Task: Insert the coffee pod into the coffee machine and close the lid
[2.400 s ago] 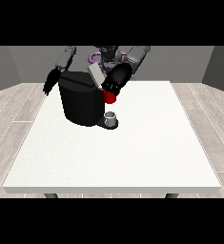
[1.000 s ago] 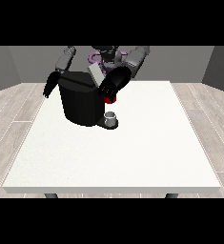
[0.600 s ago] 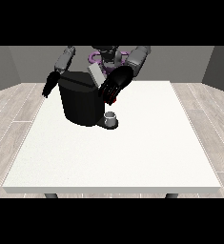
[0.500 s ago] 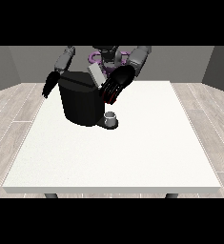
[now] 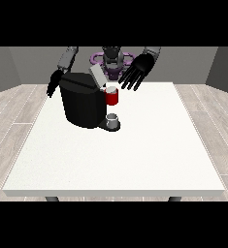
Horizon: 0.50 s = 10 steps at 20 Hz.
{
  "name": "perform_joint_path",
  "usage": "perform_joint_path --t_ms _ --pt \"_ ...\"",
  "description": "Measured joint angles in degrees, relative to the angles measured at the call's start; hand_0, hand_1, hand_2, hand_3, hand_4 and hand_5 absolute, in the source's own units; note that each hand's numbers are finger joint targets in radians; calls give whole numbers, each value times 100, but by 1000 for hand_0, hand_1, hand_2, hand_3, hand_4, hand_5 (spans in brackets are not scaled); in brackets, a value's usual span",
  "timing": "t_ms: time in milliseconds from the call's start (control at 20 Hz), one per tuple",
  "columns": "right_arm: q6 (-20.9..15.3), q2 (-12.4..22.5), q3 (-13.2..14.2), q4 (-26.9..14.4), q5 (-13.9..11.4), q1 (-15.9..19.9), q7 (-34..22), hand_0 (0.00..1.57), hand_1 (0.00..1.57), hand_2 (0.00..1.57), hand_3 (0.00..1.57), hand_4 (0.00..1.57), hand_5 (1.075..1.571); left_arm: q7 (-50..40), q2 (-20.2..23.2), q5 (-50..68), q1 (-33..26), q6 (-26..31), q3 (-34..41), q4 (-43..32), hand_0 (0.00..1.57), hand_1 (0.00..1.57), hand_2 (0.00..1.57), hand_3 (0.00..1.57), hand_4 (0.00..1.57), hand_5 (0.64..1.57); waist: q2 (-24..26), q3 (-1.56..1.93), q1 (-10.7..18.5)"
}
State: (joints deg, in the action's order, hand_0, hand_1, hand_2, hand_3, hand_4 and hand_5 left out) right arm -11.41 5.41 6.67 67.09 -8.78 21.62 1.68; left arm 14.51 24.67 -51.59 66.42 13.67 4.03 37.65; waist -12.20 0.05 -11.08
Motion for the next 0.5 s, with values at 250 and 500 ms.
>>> perform_joint_path --t_ms 250,500 --pt "4 38 111 -229 47 -374 46 0 0 0 0 0 1571 114 -689 720 -538 35 447 124 0 0 0 0 369 1571 643 -10 464" --pt "-57 10 225 -367 99 -935 187 0 0 0 0 0 1571 324 -1529 1881 -1380 73 1291 96 0 0 0 0 69 1571 1354 -17 985"
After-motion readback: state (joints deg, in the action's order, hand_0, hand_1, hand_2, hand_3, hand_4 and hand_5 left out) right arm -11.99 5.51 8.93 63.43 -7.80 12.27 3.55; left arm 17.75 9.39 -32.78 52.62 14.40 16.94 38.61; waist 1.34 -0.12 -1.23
